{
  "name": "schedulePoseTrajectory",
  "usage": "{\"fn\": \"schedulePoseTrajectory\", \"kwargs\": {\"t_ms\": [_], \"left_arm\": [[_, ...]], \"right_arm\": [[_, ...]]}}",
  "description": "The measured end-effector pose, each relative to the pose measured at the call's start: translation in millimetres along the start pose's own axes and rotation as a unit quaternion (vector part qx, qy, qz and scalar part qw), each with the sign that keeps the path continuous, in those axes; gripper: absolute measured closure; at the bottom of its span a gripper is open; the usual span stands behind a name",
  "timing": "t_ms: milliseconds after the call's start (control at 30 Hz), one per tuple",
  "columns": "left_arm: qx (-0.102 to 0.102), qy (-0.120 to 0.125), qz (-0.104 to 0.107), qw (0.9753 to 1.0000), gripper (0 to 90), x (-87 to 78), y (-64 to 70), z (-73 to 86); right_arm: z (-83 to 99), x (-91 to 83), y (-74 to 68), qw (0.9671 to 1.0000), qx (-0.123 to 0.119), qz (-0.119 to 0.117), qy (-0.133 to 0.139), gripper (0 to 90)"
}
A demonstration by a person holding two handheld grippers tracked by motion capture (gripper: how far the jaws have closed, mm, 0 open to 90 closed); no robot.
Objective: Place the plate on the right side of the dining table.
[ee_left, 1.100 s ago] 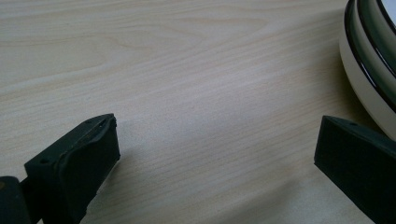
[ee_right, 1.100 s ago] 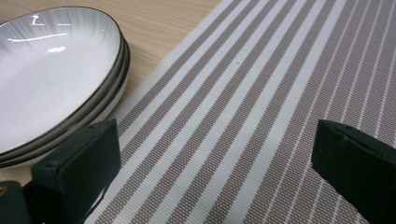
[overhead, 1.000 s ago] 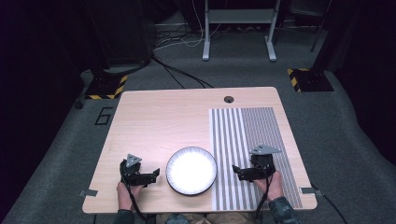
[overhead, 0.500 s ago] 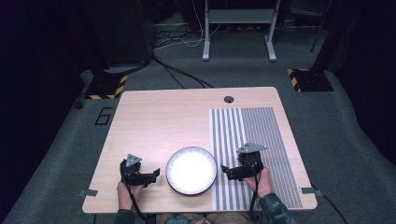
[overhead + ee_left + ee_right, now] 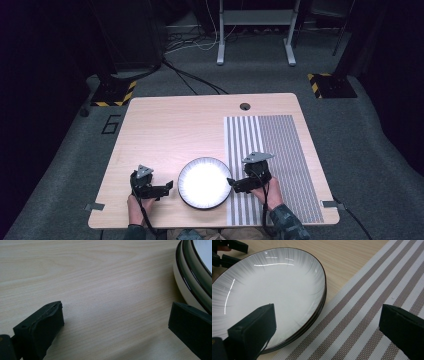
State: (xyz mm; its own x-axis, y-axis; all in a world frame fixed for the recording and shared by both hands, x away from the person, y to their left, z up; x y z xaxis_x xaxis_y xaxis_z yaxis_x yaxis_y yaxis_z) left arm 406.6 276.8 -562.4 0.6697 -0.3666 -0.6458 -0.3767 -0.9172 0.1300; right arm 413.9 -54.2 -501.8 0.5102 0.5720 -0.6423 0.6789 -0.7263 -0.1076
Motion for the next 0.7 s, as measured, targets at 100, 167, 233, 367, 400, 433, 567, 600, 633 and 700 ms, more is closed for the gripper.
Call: {"fn": "schedulePoseTrajectory", "kwargs": {"t_ms": [100, 167, 233, 367, 400, 433, 567, 600, 633, 700], "left_arm": [[0.003, -0.003, 0.006, 1.0000, 0.0, 0.6, 2.4, -0.2], [0.004, -0.002, 0.009, 0.9999, 0.0, 1.2, 5.2, -0.3], [0.008, -0.002, 0.011, 0.9999, 0.0, 1.3, 6.9, -0.4], [0.012, 0.002, 0.014, 0.9998, 0.0, 1.7, 9.6, -0.4], [0.012, 0.002, 0.018, 0.9998, 0.0, 1.2, 10.1, -0.5], [0.012, 0.002, 0.019, 0.9997, 0.0, 0.8, 10.3, -0.4], [0.015, 0.001, 0.026, 0.9996, 0.0, 1.1, 11.9, -0.4], [0.015, 0.001, 0.026, 0.9996, 0.0, 1.1, 11.9, -0.4], [0.016, 0.004, 0.024, 0.9996, 0.0, 0.8, 11.8, -0.5], [0.013, 0.003, 0.027, 0.9995, 0.0, 1.1, 12.1, -0.4]], "right_arm": [[-1.3, 4.1, -3.2, 1.0000, -0.002, -0.007, -0.002, 0.4], [-1.8, 5.6, -4.5, 1.0000, -0.001, -0.009, -0.002, 0.4], [-2.4, 8.4, -6.7, 0.9999, -0.003, -0.015, -0.003, 0.4], [-4.7, 14.4, -14.8, 0.9996, -0.012, -0.026, -0.005, 0.6], [-5.1, 15.6, -16.6, 0.9995, -0.013, -0.029, -0.006, 0.6], [-5.1, 15.6, -16.6, 0.9995, -0.013, -0.029, -0.006, 0.6], [-5.2, 24.9, -24.7, 0.9988, -0.021, -0.042, -0.017, 0.5], [-5.2, 24.9, -24.7, 0.9988, -0.021, -0.042, -0.017, 0.5], [-5.4, 26.1, -25.4, 0.9986, -0.022, -0.044, -0.018, 0.5], [-5.5, 29.3, -28.0, 0.9984, -0.022, -0.048, -0.022, 0.5]]}}
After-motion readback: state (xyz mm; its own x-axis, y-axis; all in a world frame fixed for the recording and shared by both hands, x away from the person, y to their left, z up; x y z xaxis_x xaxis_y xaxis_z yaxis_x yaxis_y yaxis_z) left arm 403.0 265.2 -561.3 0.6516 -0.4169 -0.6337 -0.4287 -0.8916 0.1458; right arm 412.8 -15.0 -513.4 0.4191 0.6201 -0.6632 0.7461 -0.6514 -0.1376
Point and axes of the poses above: each handheld gripper's, and its own axes: x roughly forward along the jaws, z roughly out of its underside, y roughly to its right, the point moved 5 cm from there along x, roughly forward along the jaws
